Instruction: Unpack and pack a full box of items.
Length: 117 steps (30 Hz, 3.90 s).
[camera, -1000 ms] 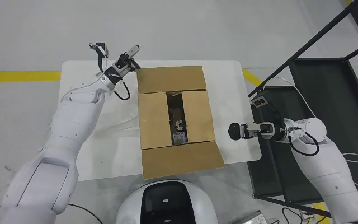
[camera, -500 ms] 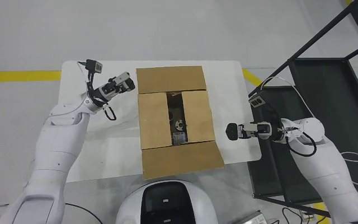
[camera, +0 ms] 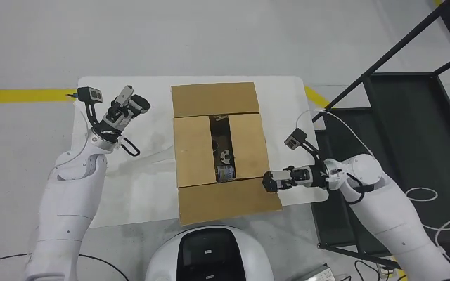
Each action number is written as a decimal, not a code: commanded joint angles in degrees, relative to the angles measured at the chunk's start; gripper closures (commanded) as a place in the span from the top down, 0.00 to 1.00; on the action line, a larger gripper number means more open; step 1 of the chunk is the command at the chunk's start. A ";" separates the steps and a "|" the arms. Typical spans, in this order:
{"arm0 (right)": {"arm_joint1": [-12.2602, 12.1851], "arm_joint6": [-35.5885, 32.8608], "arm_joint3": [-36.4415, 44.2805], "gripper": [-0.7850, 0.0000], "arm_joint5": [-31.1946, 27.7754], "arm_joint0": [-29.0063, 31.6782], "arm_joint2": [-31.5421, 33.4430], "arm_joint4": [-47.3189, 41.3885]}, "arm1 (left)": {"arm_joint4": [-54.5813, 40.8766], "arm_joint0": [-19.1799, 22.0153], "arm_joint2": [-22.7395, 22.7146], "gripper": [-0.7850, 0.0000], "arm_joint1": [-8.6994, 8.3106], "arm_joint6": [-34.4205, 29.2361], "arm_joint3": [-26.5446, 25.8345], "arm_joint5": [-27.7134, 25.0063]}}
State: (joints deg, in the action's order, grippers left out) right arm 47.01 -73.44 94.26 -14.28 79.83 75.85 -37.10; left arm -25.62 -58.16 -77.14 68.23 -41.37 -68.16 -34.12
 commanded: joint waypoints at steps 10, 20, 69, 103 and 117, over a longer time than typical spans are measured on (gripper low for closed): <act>0.98 1.37 -7.65 1.00 0.67 -3.30 -5.93 10.58 | 0.00 0.00 0.00 1.00 0.00 0.00 0.00 0.00; 1.77 4.62 -10.93 1.00 3.52 -6.36 -9.91 18.55 | 0.00 0.00 0.00 1.00 0.00 0.00 0.00 0.00; 3.96 23.32 3.03 1.00 14.85 -12.23 -11.64 13.82 | -7.66 -4.54 -7.38 1.00 -3.11 -24.86 -2.72 9.98; 12.60 24.45 -13.38 1.00 18.41 -31.21 -32.92 15.40 | -0.47 -6.76 -8.73 1.00 -4.75 -24.60 -6.25 7.99; 15.83 16.66 -15.53 1.00 12.57 -33.50 -36.38 10.65 | -2.79 -6.58 -9.16 1.00 -5.13 -21.88 -6.73 8.14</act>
State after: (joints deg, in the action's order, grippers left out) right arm 62.70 -56.07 78.31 -0.94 46.20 39.33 -25.21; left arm -28.68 -64.90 -86.08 63.17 -63.42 -74.73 -25.84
